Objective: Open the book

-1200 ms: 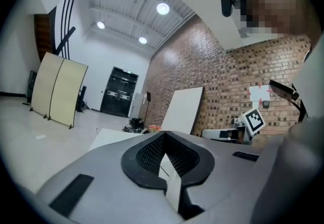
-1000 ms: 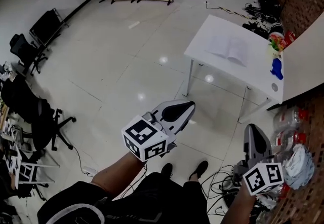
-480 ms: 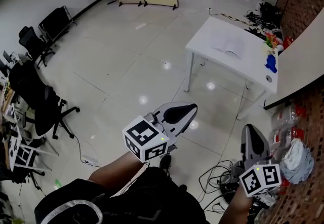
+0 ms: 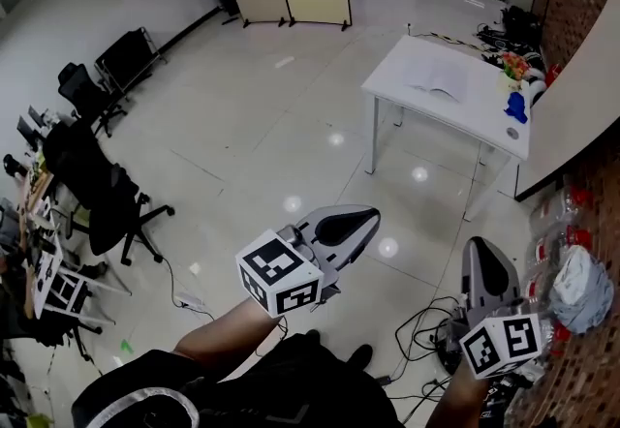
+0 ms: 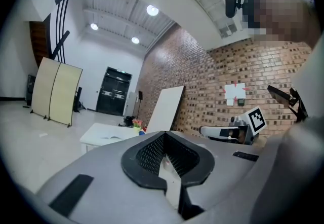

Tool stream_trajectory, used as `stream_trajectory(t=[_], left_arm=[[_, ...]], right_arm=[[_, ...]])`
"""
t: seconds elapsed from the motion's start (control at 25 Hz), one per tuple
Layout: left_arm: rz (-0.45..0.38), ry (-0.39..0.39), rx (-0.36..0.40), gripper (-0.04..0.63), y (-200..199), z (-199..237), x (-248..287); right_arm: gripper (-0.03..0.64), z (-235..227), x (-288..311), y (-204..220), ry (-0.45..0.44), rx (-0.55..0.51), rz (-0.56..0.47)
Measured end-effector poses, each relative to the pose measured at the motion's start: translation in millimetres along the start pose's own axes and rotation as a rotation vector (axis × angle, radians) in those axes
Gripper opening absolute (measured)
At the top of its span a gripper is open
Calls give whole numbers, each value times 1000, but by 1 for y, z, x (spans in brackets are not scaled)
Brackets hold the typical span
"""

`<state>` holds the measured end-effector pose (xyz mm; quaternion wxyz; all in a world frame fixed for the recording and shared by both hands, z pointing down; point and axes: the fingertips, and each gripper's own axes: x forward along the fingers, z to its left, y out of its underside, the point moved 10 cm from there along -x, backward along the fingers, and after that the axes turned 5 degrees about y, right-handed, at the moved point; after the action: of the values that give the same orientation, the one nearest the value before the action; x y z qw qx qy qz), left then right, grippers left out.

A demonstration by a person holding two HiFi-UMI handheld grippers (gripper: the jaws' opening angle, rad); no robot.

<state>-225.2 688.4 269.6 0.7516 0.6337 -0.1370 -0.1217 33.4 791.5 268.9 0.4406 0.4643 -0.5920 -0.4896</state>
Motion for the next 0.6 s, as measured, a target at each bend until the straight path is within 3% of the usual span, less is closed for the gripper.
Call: stream_trajectory(t=[0.6], left_arm=[[-54,-17,29,2,-6,2,-96]], right_arm=[[9,92,-26,-7,50,-12,-20]])
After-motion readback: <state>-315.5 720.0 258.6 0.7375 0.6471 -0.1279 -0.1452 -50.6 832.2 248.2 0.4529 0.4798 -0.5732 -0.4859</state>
